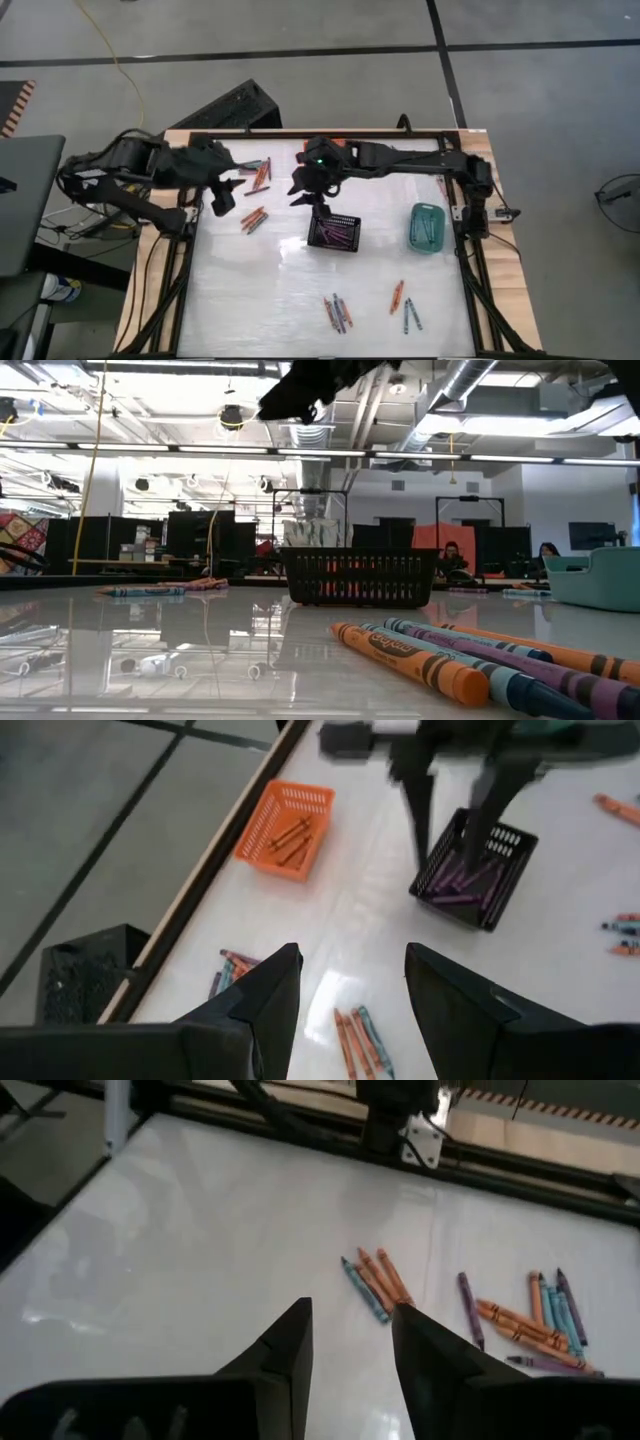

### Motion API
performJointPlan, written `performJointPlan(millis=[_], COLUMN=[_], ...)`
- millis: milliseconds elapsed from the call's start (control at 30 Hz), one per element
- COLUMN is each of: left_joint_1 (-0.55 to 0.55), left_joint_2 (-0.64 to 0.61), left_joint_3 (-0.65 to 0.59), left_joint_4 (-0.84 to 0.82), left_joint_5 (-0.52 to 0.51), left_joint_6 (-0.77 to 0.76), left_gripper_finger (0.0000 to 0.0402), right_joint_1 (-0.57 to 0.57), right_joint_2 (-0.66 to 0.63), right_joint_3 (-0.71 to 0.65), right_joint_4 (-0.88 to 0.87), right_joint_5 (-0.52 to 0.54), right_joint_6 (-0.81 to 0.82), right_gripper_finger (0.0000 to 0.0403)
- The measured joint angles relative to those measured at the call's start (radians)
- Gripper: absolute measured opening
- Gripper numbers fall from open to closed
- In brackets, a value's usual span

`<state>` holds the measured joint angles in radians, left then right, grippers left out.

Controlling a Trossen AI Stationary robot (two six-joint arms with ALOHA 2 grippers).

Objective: Sort crayons
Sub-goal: Put the violet crayon into the black bin

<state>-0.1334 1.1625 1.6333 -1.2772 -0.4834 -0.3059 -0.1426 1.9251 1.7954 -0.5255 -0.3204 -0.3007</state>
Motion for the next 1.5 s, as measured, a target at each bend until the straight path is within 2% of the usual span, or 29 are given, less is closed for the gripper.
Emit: performJointPlan(millis=[133,333,633,900,1067,1200,1300,1500], left_joint_1=[-0.081,-0.194,-0.358,-0.445,-0.446,-0.383,-0.317,-0.162], left_joint_2=[0.002,-0.017,-0.082,-0.093,-0.100,-0.130,-0.186,-0.336], left_joint_3=[-0.066,-0.240,-0.548,-0.675,-0.755,-0.845,-0.933,-1.097], left_joint_4=[-0.006,-0.002,0.146,0.169,0.166,0.171,0.209,0.438], left_joint_5=[-0.054,-0.089,-0.202,-0.206,-0.246,-0.248,-0.219,-0.095], left_joint_6=[-0.070,-0.224,-0.505,-0.707,-0.743,-0.744,-0.734,-0.534], left_gripper_finger=[0.0171,0.0171,0.0171,0.0171,0.0171,0.0171,0.0171,0.0161], right_joint_1=[-0.019,-0.024,-0.059,-0.104,-0.118,-0.108,-0.104,-0.109], right_joint_2=[0.072,0.176,0.334,0.471,0.567,0.583,0.565,0.473], right_joint_3=[0.000,0.000,0.129,0.357,0.500,0.522,0.522,0.523], right_joint_4=[0.087,0.229,0.175,0.061,-0.022,-0.106,-0.171,-0.250], right_joint_5=[-0.020,-0.022,-0.029,-0.051,-0.067,-0.062,-0.015,0.001], right_joint_6=[0.007,0.049,0.041,0.056,0.092,0.087,0.042,0.022], right_gripper_finger=[0.0132,0.0132,0.0140,0.0178,0.0177,0.0171,0.0165,0.0158])
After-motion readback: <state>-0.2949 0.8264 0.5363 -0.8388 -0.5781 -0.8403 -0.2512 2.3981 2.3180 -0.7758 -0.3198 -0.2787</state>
